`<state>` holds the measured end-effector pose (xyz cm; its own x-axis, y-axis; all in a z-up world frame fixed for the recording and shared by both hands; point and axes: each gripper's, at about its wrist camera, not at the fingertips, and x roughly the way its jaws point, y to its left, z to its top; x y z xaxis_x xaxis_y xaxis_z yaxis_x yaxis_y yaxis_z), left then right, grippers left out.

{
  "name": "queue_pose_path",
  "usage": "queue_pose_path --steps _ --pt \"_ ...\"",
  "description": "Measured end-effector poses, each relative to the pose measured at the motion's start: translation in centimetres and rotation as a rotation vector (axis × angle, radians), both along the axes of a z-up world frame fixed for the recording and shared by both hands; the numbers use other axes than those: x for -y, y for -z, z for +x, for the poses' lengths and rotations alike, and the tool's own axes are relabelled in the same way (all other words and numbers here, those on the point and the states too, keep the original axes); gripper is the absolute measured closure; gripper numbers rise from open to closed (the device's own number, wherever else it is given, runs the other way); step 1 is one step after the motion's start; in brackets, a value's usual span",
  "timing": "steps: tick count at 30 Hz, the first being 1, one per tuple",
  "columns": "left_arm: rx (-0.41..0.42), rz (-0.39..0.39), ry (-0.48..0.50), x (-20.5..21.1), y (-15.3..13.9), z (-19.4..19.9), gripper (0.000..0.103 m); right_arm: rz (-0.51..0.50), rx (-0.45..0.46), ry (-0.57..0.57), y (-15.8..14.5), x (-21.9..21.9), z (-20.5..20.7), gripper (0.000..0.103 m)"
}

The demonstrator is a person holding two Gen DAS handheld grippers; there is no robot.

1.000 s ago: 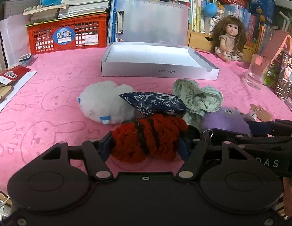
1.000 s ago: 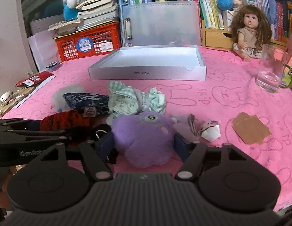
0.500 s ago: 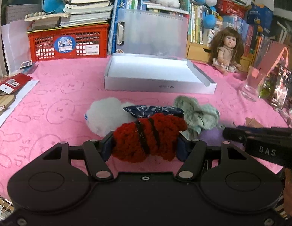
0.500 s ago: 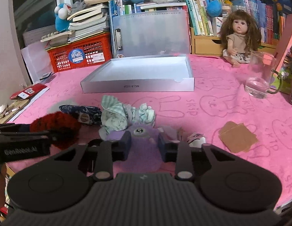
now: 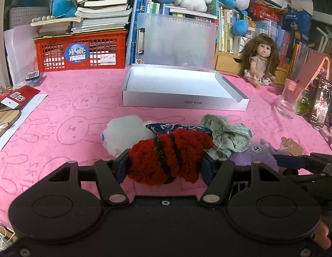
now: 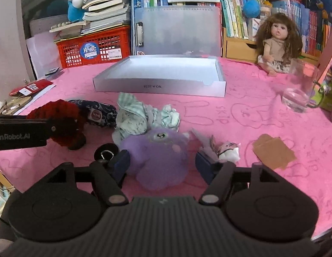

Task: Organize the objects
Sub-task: 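Close left tool on red knitted plush while right tool closes on purple plush, then carry red plush in left tool while right tool carries purple plush into white box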

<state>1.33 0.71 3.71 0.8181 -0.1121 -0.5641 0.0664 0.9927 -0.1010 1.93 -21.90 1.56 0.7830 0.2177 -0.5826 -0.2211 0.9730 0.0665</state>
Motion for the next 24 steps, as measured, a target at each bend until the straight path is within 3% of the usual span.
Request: queue_pose_path --steps 13,19,24 --pt "-0.015 0.001 0.002 0.17 0.66 0.34 0.04 -0.013 -0.017 -0.026 0.88 -0.69 0.71 0.018" --pt "-0.013 -0.001 0.003 0.12 0.71 0.36 0.04 0.008 -0.012 -0.043 0.73 -0.72 0.49 0.034" --pt "-0.012 -0.003 0.007 0.11 0.55 0.46 0.041 0.027 -0.003 -0.03 0.47 -0.57 0.35 0.039"
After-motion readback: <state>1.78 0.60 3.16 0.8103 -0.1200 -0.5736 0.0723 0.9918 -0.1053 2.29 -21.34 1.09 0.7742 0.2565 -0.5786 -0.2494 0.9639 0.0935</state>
